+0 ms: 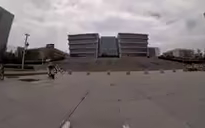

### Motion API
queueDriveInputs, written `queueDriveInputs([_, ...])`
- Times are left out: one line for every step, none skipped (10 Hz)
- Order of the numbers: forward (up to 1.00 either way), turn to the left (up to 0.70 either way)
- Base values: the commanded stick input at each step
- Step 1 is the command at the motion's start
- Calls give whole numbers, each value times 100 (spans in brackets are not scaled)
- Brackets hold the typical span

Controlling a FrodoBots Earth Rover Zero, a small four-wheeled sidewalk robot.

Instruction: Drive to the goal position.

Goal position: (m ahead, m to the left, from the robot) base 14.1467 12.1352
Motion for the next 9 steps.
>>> queueDriveInputs([70, 2])
queueDriveInputs([70, 2])
queueDriveInputs([70, 2])
queueDriveInputs([70, 2])
queueDriveInputs([70, 2])
queueDriveInputs([70, 2])
queueDriveInputs([70, 2])
queueDriveInputs([70, 2])
queueDriveInputs([70, 2])
